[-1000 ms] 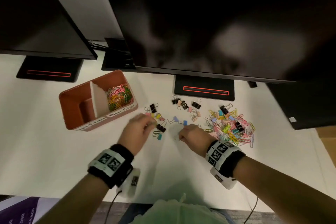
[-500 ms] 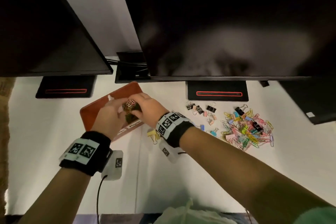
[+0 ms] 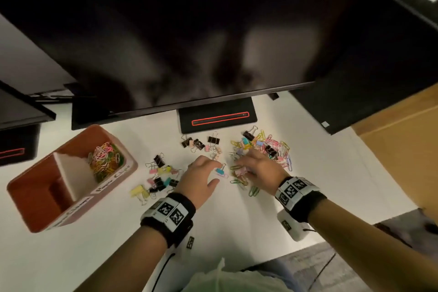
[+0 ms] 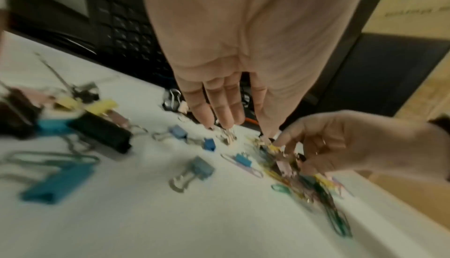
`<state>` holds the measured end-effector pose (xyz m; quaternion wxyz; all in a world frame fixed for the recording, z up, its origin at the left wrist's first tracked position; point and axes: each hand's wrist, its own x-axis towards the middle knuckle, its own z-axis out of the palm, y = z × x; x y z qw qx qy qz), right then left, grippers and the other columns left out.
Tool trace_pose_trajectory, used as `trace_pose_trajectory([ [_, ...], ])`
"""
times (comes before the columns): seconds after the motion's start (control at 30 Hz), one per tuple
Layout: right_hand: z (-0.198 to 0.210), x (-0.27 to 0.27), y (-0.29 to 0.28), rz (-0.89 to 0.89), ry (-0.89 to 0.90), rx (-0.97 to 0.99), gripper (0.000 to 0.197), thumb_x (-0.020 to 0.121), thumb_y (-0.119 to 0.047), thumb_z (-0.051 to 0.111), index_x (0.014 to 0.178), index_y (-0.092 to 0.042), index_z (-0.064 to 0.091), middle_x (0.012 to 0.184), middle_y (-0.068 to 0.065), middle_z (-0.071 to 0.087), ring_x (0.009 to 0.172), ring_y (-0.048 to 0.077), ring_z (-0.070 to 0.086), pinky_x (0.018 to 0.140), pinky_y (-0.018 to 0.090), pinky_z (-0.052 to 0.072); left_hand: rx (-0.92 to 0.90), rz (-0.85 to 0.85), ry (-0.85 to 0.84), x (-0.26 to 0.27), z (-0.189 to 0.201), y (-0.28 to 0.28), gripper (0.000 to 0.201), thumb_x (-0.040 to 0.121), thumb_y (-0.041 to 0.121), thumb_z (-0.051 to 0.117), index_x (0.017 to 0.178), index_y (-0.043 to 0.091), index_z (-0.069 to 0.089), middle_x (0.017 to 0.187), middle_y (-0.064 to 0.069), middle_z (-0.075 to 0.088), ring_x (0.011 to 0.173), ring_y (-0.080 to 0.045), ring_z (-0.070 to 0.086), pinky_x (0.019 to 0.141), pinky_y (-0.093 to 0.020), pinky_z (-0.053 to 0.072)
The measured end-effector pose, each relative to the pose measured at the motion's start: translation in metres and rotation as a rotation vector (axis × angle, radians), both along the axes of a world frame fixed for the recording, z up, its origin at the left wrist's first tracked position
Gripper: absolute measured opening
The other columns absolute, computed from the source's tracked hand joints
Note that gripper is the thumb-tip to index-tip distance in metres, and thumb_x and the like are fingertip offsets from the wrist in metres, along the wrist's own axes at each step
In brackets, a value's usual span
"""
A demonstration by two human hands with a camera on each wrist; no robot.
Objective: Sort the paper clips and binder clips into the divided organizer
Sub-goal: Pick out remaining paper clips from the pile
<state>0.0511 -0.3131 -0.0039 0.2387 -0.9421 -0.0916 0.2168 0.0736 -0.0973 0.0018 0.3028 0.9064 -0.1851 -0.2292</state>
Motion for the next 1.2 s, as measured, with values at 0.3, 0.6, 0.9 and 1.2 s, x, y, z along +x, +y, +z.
trace_pose_trajectory([
  [0.3, -0.011, 0.026, -0.018, 0.150, -0.004, -0.028, 0.024, 0.085, -0.024, 0.059, 0.106, -0.014, 0.063, 0.113, 0.007, 0.052, 0.099, 0.025, 0.056, 0.083, 0.040, 0.053, 0.119, 0.114, 0.081, 0.016, -0.020, -0.049, 0.024, 0.082, 0.013, 0.063, 0.106, 0.014, 0.059, 0.109, -0.005, 0.056, 0.091, -0.019, 0.059, 0.086, -0.036, 0.051],
  [0.6, 0.001, 0.054, -0.084, -0.171, -0.077, 0.038, 0.025, 0.086, -0.036, 0.058, 0.108, -0.024, 0.058, 0.109, -0.002, 0.058, 0.093, 0.020, 0.058, 0.077, 0.033, 0.052, 0.111, 0.321, -0.168, 0.013, 0.001, -0.035, 0.029, 0.083, 0.010, 0.060, 0.111, 0.018, 0.060, 0.119, -0.002, 0.051, 0.095, -0.010, 0.047, 0.091, -0.022, 0.038],
  [0.9, 0.000, 0.021, -0.074, 0.076, 0.050, 0.206, 0.032, 0.085, -0.025, 0.064, 0.114, -0.020, 0.052, 0.094, -0.014, 0.048, 0.072, 0.001, 0.048, 0.069, 0.025, 0.043, 0.120, -0.029, 0.015, -0.011, -0.017, -0.059, 0.076, 0.073, 0.032, 0.074, 0.137, 0.019, 0.035, 0.139, 0.001, 0.035, 0.125, -0.015, 0.038, 0.107, -0.033, 0.035],
  [1.2, -0.027, 0.007, -0.065, 0.210, 0.059, 0.031, 0.077, 0.078, -0.035, 0.071, 0.143, -0.023, 0.031, 0.125, 0.008, 0.043, 0.109, 0.027, 0.051, 0.094, 0.037, 0.047, 0.147, -0.064, -0.085, -0.004, -0.031, -0.067, 0.052, 0.071, 0.031, 0.074, 0.118, 0.015, 0.056, 0.115, -0.002, 0.050, 0.105, -0.022, 0.046, 0.092, -0.041, 0.044],
])
